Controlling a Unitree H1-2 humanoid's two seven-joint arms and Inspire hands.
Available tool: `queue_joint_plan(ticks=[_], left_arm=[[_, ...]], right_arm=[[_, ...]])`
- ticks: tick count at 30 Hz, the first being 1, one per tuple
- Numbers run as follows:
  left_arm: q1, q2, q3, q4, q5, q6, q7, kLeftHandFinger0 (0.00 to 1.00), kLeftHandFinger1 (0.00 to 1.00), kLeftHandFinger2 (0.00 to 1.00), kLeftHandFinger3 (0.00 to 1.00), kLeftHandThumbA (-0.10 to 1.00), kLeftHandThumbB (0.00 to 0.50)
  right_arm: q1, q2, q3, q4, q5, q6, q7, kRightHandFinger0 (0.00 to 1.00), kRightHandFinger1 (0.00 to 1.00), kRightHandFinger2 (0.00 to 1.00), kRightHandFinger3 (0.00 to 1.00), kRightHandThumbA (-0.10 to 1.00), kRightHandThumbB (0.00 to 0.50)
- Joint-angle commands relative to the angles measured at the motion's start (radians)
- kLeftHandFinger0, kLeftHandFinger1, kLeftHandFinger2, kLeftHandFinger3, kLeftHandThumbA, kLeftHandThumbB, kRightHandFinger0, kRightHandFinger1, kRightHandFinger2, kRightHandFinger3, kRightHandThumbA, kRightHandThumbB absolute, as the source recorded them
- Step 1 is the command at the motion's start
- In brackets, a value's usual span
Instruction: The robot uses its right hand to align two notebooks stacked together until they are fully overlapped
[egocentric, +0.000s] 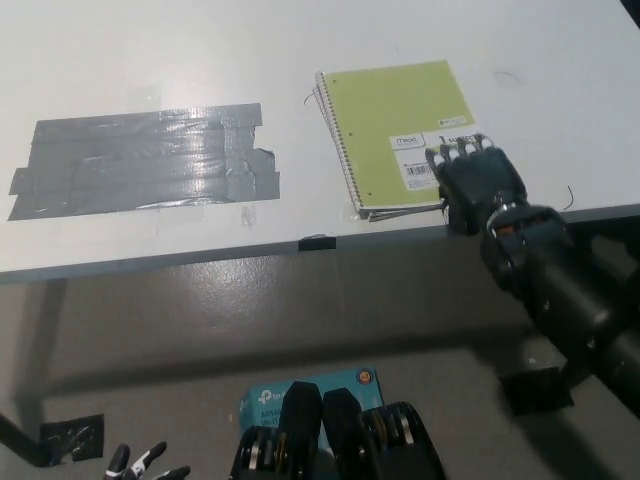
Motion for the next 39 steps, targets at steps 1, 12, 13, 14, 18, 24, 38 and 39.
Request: queue_joint_plan(ticks=[1, 12, 13, 14, 18, 24, 38, 39], left_arm=[[0.017, 0.013, 0.005, -0.006, -0.005, -0.015, -0.014, 0.87, 0.9, 0.8, 1.0, 1.0, 0.5], [0.043, 0.005, 0.018, 0.007, -0.002, -0.026, -0.005, 0.86, 0.87, 0.76, 1.0, 1.0, 0.5], [0.046, 0.007, 0.02, 0.009, -0.006, -0.031, -0.01, 0.95, 0.88, 0.76, 1.0, 1.0, 0.5], [0.047, 0.009, 0.024, 0.013, -0.011, -0.031, -0.014, 1.0, 0.89, 0.76, 1.0, 1.0, 0.5], [0.053, 0.008, 0.028, 0.018, -0.018, -0.034, -0.02, 1.0, 0.87, 0.75, 1.0, 1.0, 0.5], [0.068, 0.005, 0.036, 0.033, -0.018, -0.053, -0.02, 0.9, 0.85, 0.75, 1.0, 1.0, 0.5], [0.04, 0.01, 0.07, 0.039, -0.03, -0.051, -0.006, 0.85, 0.84, 0.83, 1.0, 1.0, 0.5], [0.039, 0.011, 0.069, 0.039, -0.026, -0.051, -0.005, 0.83, 0.82, 0.83, 1.0, 1.0, 0.5]], right_arm=[[-0.138, -0.021, -0.054, -0.031, 0.022, -0.004, 0.037, 1.0, 1.0, 1.0, 1.0, 1.0, 0.354], [-0.383, -0.054, -0.119, -0.031, 0.017, -0.017, 0.104, 1.0, 1.0, 1.0, 1.0, 1.0, 0.339], [-0.408, -0.062, -0.126, -0.024, 0.025, -0.021, 0.112, 1.0, 1.0, 1.0, 1.0, 1.0, 0.329], [-0.435, -0.074, -0.127, -0.018, 0.028, -0.025, 0.127, 1.0, 1.0, 1.0, 1.0, 1.0, 0.323], [-0.492, -0.118, -0.137, 0.002, 0.043, -0.05, 0.133, 1.0, 1.0, 1.0, 1.0, 1.0, 0.338], [-0.467, -0.208, -0.34, -0.214, 0.197, 0.018, 0.199, 1.0, 1.0, 1.0, 1.0, 1.0, 0.294], [0.704, -0.227, -1.056, -1.403, 0.557, 0.167, 0.238, 1.0, 1.0, 1.0, 1.0, 1.0, 0.204], [0.806, -0.198, -1.059, -1.391, 0.546, 0.11, 0.196, 1.0, 1.0, 1.0, 1.0, 1.0, 0.212]])
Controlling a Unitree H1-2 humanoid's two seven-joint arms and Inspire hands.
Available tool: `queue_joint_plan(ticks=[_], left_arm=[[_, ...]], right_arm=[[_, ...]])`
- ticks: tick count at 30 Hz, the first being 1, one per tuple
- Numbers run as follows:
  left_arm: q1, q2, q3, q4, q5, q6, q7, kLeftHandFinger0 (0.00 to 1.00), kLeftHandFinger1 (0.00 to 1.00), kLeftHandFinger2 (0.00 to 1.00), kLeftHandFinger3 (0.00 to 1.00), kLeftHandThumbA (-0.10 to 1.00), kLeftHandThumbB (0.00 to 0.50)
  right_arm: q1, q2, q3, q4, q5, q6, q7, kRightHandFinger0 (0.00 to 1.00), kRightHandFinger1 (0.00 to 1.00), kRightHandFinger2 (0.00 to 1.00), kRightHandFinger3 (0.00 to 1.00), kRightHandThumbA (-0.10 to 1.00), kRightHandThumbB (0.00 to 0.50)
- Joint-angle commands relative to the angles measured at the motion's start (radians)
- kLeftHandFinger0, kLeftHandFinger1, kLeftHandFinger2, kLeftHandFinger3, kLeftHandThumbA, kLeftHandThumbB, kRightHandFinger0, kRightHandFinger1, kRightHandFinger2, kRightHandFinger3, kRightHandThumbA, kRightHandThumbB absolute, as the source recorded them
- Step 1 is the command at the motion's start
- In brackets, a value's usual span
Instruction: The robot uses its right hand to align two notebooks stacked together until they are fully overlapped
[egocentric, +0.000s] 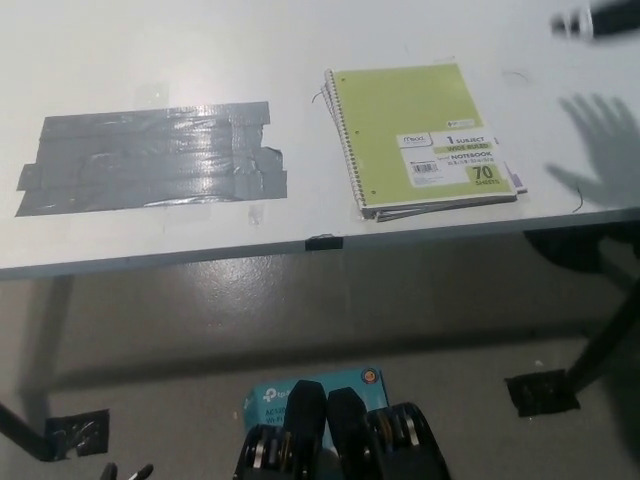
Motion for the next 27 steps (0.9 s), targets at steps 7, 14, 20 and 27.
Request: queue_joint_plan(ticks=[7, 14, 20, 27], left_arm=[[-0.007, 0.009, 0.055, -0.001, -0.023, -0.022, 0.015, 0.9, 0.86, 0.91, 1.0, 1.0, 0.5], [-0.039, -0.014, 0.07, 0.011, -0.002, -0.023, 0.048, 0.75, 0.81, 0.91, 1.0, 1.0, 0.5], [-0.064, -0.013, 0.065, 0.02, 0.065, -0.018, 0.07, 0.78, 0.8, 0.88, 1.0, 1.0, 0.5], [-0.125, 0.158, -0.128, 0.01, 0.307, 0.128, 0.01, 0.9, 0.86, 0.91, 1.0, 1.0, 0.391]], right_arm=[[1.015, 0.163, -0.395, -0.426, 0.302, -0.124, -0.202, 1.0, 1.0, 1.0, 1.0, 0.91, 0.126], [0.989, 0.164, -0.304, -0.053, 0.193, -0.285, -0.344, 1.0, 1.0, 1.0, 1.0, 0.86, 0.061], [0.899, -0.016, -0.188, 0.019, 0.364, -0.06, 0.147, 1.0, 1.0, 1.0, 1.0, 0.56, 0.014], [0.812, -0.147, 0.021, -0.014, 0.302, 0.104, 0.378, 1.0, 1.0, 1.0, 1.0, 0.76, 0.075]])
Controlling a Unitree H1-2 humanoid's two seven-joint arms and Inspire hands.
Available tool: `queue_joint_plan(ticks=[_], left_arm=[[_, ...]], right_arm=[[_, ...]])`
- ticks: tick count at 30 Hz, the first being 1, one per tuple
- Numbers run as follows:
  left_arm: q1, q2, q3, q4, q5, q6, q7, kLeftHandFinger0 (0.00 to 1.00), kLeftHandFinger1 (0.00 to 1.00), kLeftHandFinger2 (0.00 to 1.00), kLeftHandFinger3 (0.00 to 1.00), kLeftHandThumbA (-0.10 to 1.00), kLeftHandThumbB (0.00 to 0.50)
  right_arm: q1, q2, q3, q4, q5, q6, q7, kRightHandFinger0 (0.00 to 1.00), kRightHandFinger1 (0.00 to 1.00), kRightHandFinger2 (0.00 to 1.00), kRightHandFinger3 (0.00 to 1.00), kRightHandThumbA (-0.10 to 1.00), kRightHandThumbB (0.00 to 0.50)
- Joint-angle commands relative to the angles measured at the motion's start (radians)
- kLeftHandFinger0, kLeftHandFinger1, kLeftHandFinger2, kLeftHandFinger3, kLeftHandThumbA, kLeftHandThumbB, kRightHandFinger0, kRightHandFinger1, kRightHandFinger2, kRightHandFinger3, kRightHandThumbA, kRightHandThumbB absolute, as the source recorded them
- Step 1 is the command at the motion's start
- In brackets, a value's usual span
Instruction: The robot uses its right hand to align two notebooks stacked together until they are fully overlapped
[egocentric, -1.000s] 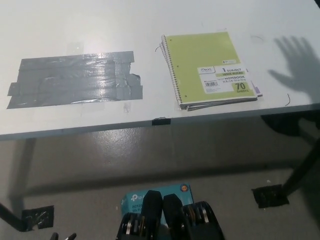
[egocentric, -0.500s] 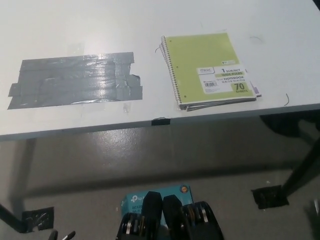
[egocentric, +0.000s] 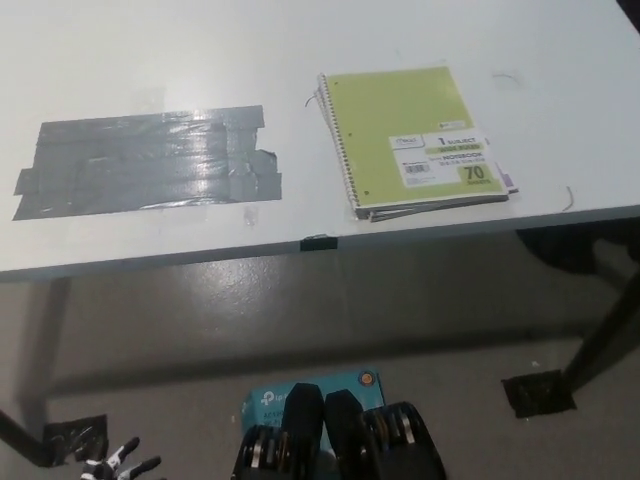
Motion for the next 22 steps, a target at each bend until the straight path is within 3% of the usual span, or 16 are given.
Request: queue_joint_plan(ticks=[1, 2, 3, 6, 9, 14, 16, 17, 19, 20, 22], left_arm=[[-0.056, 0.18, -0.172, -0.021, 0.263, 0.121, -0.036, 0.96, 0.89, 0.94, 1.0, 1.0, 0.357], [-0.083, 0.222, -0.222, -0.007, 0.299, 0.121, -0.081, 1.0, 0.93, 1.0, 1.0, 1.0, 0.272], [-0.118, 0.245, -0.246, 0.009, 0.301, 0.121, -0.113, 0.98, 0.95, 1.0, 1.0, 1.0, 0.228], [-0.166, 0.289, -0.289, 0.024, 0.283, 0.121, -0.149, 0.92, 0.94, 1.0, 1.0, 1.0, 0.206], [-0.182, 0.306, -0.295, 0.017, 0.276, 0.121, -0.129, 0.87, 0.9, 1.0, 1.0, 1.0, 0.214], [-0.178, 0.298, -0.264, -0.003, 0.294, 0.121, -0.121, 0.88, 0.91, 0.99, 1.0, 1.0, 0.203], [-0.175, 0.303, -0.259, -0.012, 0.305, 0.121, -0.131, 0.87, 0.9, 1.0, 1.0, 1.0, 0.213], [-0.177, 0.305, -0.253, -0.014, 0.307, 0.121, -0.134, 0.86, 0.89, 0.98, 1.0, 1.0, 0.204], [-0.176, 0.303, -0.246, -0.018, 0.317, 0.121, -0.141, 0.85, 0.88, 0.96, 1.0, 1.0, 0.205], [-0.175, 0.3, -0.242, -0.021, 0.321, 0.121, -0.146, 0.86, 0.88, 0.96, 1.0, 1.0, 0.211], [-0.175, 0.299, -0.24, -0.021, 0.322, 0.121, -0.15, 0.87, 0.89, 0.96, 1.0, 1.0, 0.208]], right_arm=[[-0.08, -0.118, 0.125, -0.033, 0.069, 0.149, 0.285, 1.0, 1.0, 1.0, 1.0, 0.78, 0.076], [-0.086, -0.117, 0.118, -0.033, 0.084, 0.148, 0.263, 1.0, 1.0, 1.0, 1.0, 0.78, 0.036], [-0.104, -0.117, 0.113, -0.03, 0.093, 0.146, 0.249, 1.0, 1.0, 1.0, 1.0, 0.77, 0.025], [-0.137, -0.133, 0.129, -0.028, 0.092, 0.146, 0.243, 1.0, 1.0, 1.0, 1.0, 0.78, 0.033], [-0.17, -0.152, 0.16, -0.036, 0.094, 0.165, 0.253, 1.0, 1.0, 1.0, 1.0, 0.81, 0.047], [-0.199, -0.159, 0.181, -0.054, 0.115, 0.193, 0.258, 1.0, 1.0, 1.0, 1.0, 0.83, 0.077], [-0.197, -0.156, 0.181, -0.056, 0.132, 0.178, 0.25, 1.0, 1.0, 1.0, 1.0, 0.82, 0.062], [-0.196, -0.15, 0.176, -0.055, 0.137, 0.183, 0.24, 1.0, 1.0, 1.0, 1.0, 0.8, 0.055], [-0.18, -0.113, 0.122, -0.036, 0.186, 0.134, 0.165, 1.0, 1.0, 1.0, 1.0, 0.6, 0.065], [-0.175, -0.105, 0.109, -0.032, 0.2, 0.111, 0.146, 1.0, 1.0, 1.0, 1.0, 0.67, 0.056], [-0.167, -0.091, 0.092, -0.038, 0.196, 0.098, 0.111, 1.0, 1.0, 1.0, 1.0, 0.64, 0.079]])
